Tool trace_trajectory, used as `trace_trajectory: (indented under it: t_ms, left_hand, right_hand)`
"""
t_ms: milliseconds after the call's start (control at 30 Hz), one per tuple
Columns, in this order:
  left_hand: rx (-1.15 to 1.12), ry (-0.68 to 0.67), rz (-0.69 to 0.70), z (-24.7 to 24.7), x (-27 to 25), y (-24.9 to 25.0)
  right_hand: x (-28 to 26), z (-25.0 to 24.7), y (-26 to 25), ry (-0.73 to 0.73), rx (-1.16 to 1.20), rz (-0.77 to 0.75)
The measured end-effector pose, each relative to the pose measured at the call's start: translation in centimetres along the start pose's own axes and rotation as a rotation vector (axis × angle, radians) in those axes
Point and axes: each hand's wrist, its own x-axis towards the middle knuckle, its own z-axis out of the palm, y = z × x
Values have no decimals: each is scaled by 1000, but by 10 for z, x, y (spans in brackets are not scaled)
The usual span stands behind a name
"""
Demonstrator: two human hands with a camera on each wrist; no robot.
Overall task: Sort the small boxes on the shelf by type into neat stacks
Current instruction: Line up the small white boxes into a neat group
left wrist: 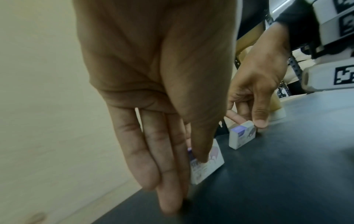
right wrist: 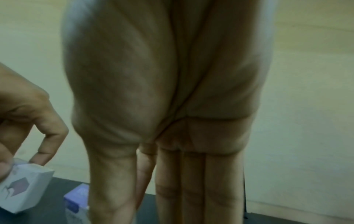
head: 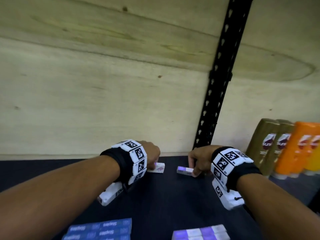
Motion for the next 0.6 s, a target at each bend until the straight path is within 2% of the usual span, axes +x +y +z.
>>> trace_trajectory:
  t_ms: [167, 433, 600]
  left_hand:
    - [-139, 24, 76, -7, -42, 17]
    - [-121, -75, 202, -7, -96, 50]
    - [-144, -83, 179, 1, -111, 61]
  right_hand:
    - [-38, -2, -9, -92, -34, -10]
    - [-86, 19, -11, -197, -165, 12]
    - [-105, 28, -11, -224, -170, 4]
